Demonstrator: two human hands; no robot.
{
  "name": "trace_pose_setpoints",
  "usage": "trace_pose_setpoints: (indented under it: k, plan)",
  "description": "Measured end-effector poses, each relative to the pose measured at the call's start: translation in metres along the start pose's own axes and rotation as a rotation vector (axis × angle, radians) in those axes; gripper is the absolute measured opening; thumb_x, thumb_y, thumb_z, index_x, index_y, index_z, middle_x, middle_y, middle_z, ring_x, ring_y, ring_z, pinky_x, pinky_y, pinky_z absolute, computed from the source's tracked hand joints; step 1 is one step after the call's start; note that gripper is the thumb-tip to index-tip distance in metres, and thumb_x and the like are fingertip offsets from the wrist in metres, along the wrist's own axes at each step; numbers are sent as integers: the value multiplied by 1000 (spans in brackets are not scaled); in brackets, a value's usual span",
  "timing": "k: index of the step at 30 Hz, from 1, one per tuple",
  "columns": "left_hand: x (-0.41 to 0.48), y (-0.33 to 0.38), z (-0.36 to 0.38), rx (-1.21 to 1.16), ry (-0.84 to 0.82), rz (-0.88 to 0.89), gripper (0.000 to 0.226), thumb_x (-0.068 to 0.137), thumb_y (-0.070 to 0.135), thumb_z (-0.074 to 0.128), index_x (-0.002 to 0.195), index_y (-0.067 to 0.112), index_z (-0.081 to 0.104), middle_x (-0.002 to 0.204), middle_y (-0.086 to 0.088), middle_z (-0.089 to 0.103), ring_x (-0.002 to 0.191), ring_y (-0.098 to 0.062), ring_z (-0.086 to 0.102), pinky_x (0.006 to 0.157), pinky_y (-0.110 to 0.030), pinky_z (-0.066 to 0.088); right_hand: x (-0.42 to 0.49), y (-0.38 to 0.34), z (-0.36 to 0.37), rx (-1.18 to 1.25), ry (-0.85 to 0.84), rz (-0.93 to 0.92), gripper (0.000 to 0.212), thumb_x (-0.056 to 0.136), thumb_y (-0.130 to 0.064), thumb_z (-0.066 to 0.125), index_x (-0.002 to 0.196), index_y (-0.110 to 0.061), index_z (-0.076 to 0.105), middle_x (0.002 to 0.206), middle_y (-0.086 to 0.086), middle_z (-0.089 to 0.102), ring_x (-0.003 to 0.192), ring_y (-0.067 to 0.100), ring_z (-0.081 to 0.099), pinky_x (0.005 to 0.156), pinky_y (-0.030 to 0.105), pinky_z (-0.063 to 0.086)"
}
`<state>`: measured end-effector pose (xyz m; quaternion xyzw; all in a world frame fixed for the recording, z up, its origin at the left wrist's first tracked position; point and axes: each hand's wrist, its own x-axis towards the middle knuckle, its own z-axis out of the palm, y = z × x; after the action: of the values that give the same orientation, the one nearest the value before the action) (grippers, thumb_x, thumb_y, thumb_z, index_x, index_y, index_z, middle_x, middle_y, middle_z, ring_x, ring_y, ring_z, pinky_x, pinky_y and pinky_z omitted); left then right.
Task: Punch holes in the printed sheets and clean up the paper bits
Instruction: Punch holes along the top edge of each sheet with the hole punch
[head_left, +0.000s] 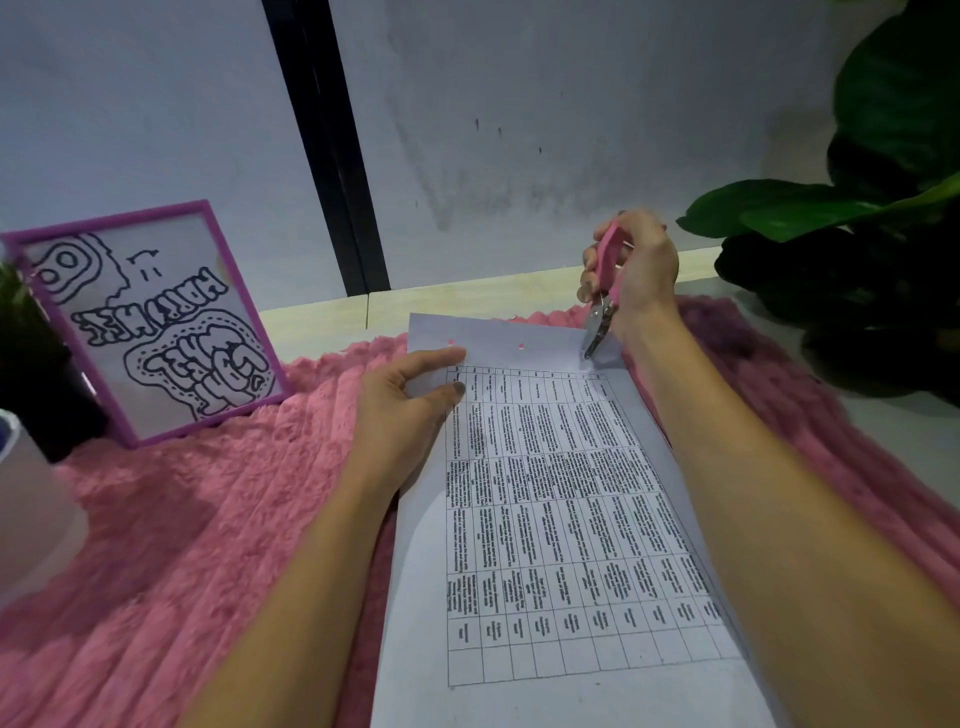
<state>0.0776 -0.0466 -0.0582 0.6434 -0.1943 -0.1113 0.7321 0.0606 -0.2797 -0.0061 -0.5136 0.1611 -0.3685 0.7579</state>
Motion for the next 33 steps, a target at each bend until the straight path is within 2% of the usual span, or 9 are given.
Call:
trace_pose_setpoints:
  k: [3, 8, 16, 21, 26, 30, 33]
  plan:
    - [2, -3, -1, 1, 0, 2, 36, 83, -16, 64, 100, 14, 72, 112, 5, 69, 111, -17, 67, 93, -36, 56, 2, 3, 0, 13, 23, -8, 17, 82, -19, 50, 68, -9, 54, 58, 9, 51, 42, 19, 39, 47, 25, 34]
    - [5, -7, -3, 27, 7, 9, 38, 82, -14, 66, 97, 21, 75, 116, 3, 70, 116, -18, 64, 100, -45, 52, 2, 5, 0, 28, 36, -10, 14, 78, -17, 49, 65, -10, 52, 57, 9, 48, 41, 17, 37, 46, 23, 31]
    - [6, -9, -3, 25, 6, 2, 40, 82, -13, 66, 95, 24, 76, 118, 2, 70, 114, -19, 65, 99, -45, 52, 3, 5, 1, 41, 58, -13, 15, 79, -12, 48, 65, -10, 51, 55, 9, 47, 41, 18, 37, 46, 23, 31]
    - [10, -15, -7, 28, 26, 0, 41, 81, -10, 69, 93, 28, 78, 115, 7, 71, 118, -22, 63, 102, -49, 49, 3, -1, -5, 47, -107, 18, 21, 87, -22, 47, 86, -6, 60, 67, 10, 56, 51, 20, 47, 53, 27, 42]
    - [9, -14, -6, 81, 37, 5, 41, 80, -6, 71, 95, 32, 77, 107, 20, 69, 117, -17, 63, 103, -47, 49, 1, -19, -12, 108, -358, 85, 25, 86, -20, 39, 88, -5, 59, 70, 11, 54, 53, 21, 44, 55, 28, 41]
    - [6, -10, -6, 240, 61, 81, 45, 81, 0, 72, 114, 31, 64, 119, 14, 65, 118, -8, 57, 105, -34, 40, 1, -22, -11, 67, -372, 77, 24, 85, -21, 39, 88, -6, 57, 69, 11, 54, 52, 22, 44, 56, 29, 40]
    - [6, -9, -7, 82, 72, 29, 64, 81, -3, 72, 131, 25, 43, 107, 7, 70, 99, -17, 70, 89, -41, 54, 1, -19, -8, 41, -358, 58, 23, 79, -22, 44, 88, -6, 58, 70, 11, 54, 52, 22, 45, 56, 29, 40]
